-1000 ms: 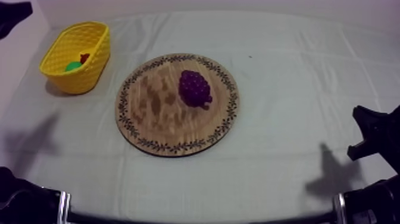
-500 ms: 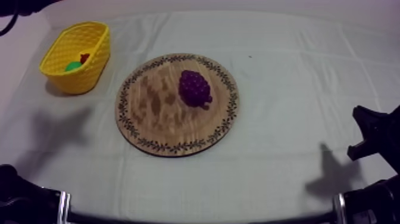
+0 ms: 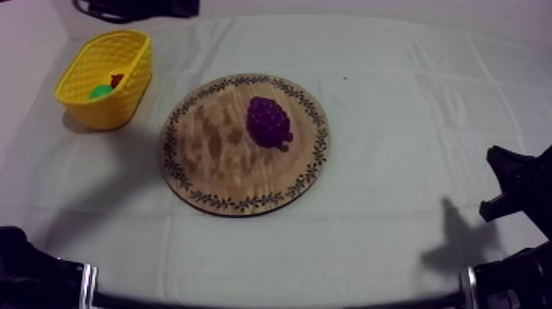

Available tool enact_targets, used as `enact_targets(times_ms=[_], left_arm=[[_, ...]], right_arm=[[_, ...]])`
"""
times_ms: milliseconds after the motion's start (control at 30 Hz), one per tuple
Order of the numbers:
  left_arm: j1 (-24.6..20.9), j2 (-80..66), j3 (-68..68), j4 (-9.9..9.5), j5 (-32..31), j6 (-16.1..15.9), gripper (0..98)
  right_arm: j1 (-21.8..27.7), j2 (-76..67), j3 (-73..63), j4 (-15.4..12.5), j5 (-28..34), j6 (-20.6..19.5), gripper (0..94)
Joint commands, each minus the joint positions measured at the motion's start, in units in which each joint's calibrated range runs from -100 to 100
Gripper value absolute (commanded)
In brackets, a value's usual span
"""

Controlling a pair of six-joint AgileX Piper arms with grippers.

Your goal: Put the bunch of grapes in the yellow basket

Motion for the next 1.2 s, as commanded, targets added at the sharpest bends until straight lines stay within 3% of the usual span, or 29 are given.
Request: enact_targets(times_ms=[0, 67, 333, 433, 533, 767, 1167], left_arm=[[0.3, 6.3, -1.5, 0.49, 1.6, 0.4, 2.6], [0.4, 9.5, -3.2, 1.06, 3.4, 0.9, 9.0], [0.4, 19.5, -9.2, 2.55, 9.6, 5.0, 54.8], [0.4, 22.2, -10.5, 4.59, 10.3, 8.3, 77.7], [0.1, 24.9, -11.8, 6.54, 11.1, 9.8, 89.6], [-0.3, 32.2, -14.3, 8.46, 11.6, 11.8, 95.4], [-0.2, 46.3, -22.5, 9.17, 11.7, 13.3, 95.9]], right_arm=[[0.0, 0.0, 0.0, 0.0, 0.0, 0.0, 0.4], [0.0, 0.0, 0.0, 0.0, 0.0, 0.0, 0.4], [0.0, 0.0, 0.0, 0.0, 0.0, 0.0, 0.4], [0.0, 0.0, 0.0, 0.0, 0.0, 0.0, 0.4], [0.0, 0.0, 0.0, 0.0, 0.0, 0.0, 0.4], [0.0, 0.0, 0.0, 0.0, 0.0, 0.0, 0.4], [0.0, 0.0, 0.0, 0.0, 0.0, 0.0, 0.4]])
